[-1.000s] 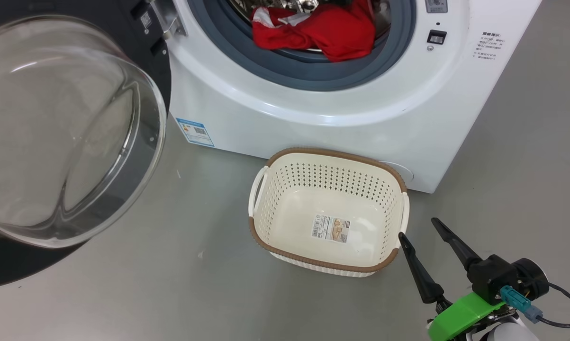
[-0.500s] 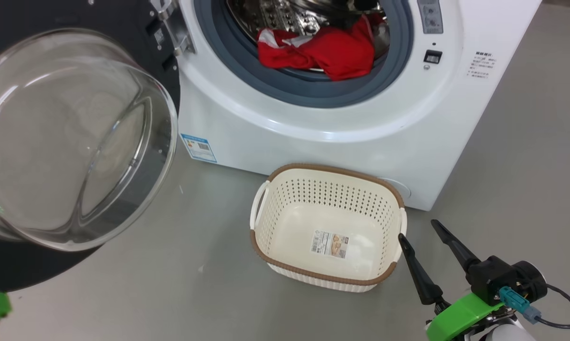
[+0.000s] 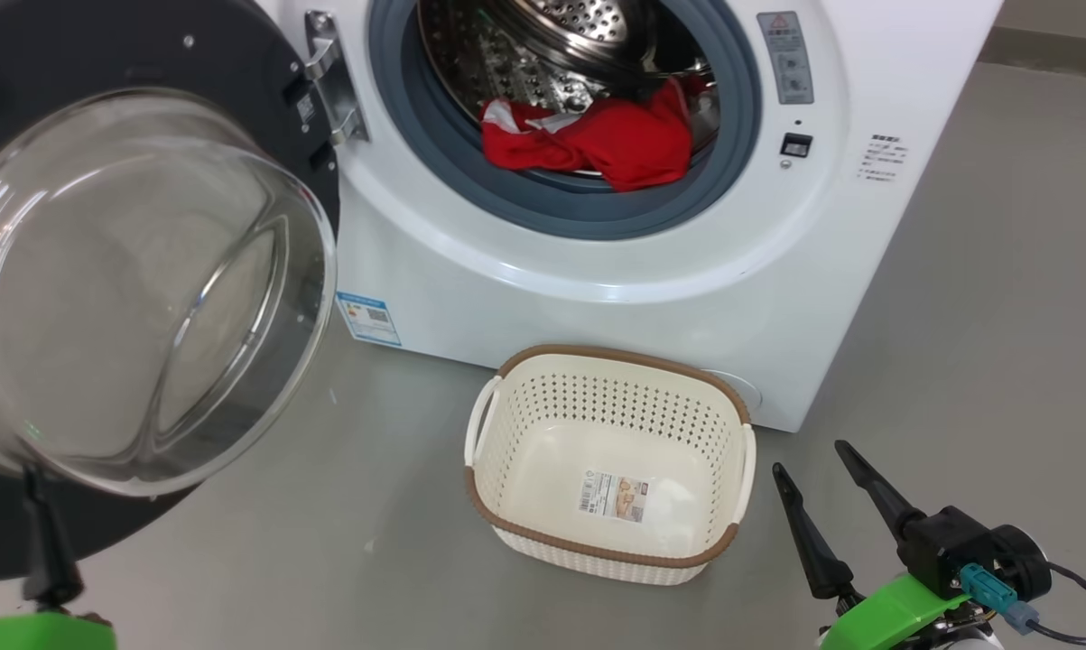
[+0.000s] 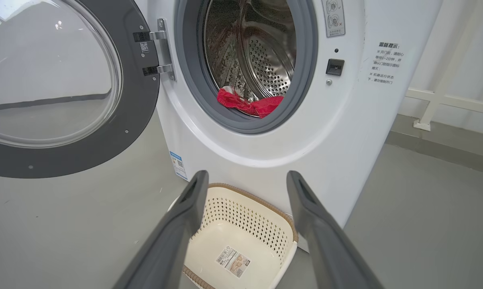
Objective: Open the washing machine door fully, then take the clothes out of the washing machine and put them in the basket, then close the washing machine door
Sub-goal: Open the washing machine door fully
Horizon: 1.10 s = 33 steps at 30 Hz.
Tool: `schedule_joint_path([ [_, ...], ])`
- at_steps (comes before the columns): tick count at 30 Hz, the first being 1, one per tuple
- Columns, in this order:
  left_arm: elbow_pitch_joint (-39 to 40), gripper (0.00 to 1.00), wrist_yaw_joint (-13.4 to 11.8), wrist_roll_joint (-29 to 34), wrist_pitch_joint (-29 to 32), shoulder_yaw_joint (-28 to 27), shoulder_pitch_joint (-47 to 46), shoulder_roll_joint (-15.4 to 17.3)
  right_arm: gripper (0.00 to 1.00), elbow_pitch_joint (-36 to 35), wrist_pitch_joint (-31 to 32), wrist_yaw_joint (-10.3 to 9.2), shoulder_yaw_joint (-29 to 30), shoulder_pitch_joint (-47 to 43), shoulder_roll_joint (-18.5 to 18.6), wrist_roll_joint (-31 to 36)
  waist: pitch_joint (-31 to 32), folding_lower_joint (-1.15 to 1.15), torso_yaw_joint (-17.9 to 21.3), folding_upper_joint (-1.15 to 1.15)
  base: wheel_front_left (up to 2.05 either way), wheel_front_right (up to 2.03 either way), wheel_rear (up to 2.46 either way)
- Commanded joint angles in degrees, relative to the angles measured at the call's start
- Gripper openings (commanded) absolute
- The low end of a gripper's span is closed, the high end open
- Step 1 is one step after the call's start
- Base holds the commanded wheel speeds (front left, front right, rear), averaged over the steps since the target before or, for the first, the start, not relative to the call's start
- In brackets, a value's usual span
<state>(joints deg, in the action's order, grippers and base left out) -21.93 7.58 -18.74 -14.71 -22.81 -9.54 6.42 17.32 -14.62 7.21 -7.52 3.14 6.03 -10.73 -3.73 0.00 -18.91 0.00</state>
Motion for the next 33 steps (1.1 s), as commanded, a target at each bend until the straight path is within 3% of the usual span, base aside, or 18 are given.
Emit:
schedule_joint_path([
  [1,2.09,1.00,-0.09,-0.07,-0.29,-0.87,0.26,1.76,1.00,-1.03,-0.38,0.28,-0.85,0.22,0.06,0.05,0.38,0.00,0.59,0.00,0.00,0.00,0.00],
  [15,9.09,1.00,-0.09,-3.41,-0.29,11.62,6.18,2.85,1.00,-2.32,-0.38,0.28,2.07,0.10,-0.56,0.54,0.04,0.00,6.23,0.00,0.00,0.00,0.00],
  [33,12.94,1.00,-0.09,-6.92,-0.29,19.50,7.70,5.19,1.00,-3.98,-0.38,0.28,6.08,-1.36,-1.00,1.45,-0.88,0.00,16.50,0.00,0.00,0.00,0.00],
])
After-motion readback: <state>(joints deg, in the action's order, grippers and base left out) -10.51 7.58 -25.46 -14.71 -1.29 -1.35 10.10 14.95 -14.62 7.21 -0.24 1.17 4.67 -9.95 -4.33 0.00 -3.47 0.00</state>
